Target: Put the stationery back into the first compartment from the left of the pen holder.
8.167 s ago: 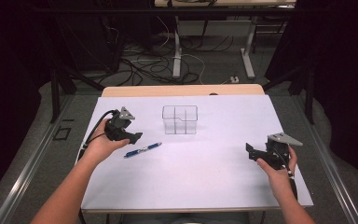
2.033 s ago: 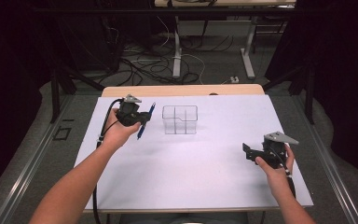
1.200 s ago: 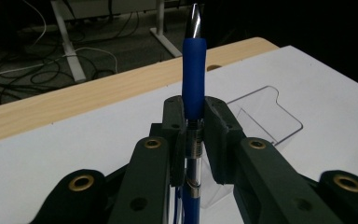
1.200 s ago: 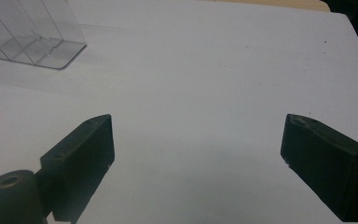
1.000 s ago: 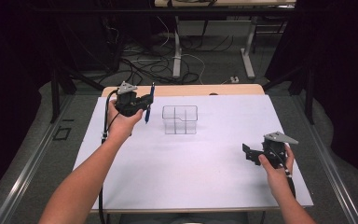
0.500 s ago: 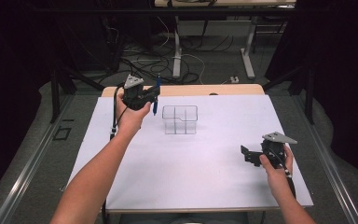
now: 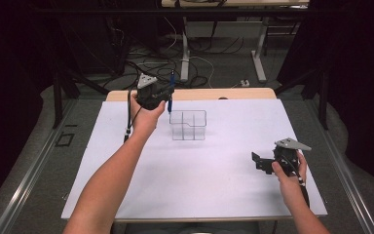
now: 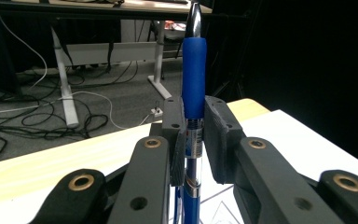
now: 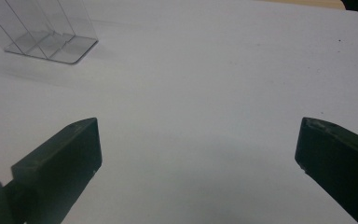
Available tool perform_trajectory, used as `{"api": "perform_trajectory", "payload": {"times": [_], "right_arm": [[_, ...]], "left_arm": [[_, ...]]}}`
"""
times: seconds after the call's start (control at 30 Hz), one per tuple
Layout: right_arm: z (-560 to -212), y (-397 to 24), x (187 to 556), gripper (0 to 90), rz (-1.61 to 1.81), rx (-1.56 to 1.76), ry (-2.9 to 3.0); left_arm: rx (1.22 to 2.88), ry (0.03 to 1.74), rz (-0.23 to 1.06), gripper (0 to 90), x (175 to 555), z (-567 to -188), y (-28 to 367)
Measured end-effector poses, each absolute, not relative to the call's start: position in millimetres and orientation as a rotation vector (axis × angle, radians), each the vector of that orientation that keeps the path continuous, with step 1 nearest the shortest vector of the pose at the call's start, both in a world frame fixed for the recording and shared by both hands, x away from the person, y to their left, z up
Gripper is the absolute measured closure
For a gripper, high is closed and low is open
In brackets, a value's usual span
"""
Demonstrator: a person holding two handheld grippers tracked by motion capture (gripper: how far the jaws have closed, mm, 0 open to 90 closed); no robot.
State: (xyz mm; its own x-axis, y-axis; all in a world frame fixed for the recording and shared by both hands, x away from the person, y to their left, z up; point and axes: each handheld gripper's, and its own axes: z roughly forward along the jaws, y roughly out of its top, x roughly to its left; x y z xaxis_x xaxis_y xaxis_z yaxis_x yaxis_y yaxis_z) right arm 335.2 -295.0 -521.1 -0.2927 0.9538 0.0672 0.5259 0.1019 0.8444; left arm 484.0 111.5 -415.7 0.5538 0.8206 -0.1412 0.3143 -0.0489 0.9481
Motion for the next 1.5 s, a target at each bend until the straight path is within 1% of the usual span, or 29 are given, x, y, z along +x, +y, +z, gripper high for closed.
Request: {"api": "perform_trajectory", "payload": {"times": [0.37,0.83,1.27,1.33,1.43,1.5], "right_arm": [[-522,-295,335,0.0,1.098,1.437,1.883],[-523,-294,336,0.0,1.093,1.433,1.894],[-523,-294,336,0.0,1.089,1.429,1.902],[-523,-294,336,0.0,1.087,1.425,1.904],[-523,-293,336,0.0,1.089,1.429,1.903],[-523,-293,336,0.0,1.084,1.425,1.892]], "left_arm": [[1.661,0.978,0.543,78.9,488,-429,99],[1.716,0.993,0.517,78.8,484,-449,91],[1.768,1.002,0.489,77.7,480,-454,91],[1.764,1.002,0.475,74.9,480,-453,91],[1.766,0.999,0.484,66.8,478,-451,93],[1.759,1.004,0.484,63.0,477,-448,96]]}}
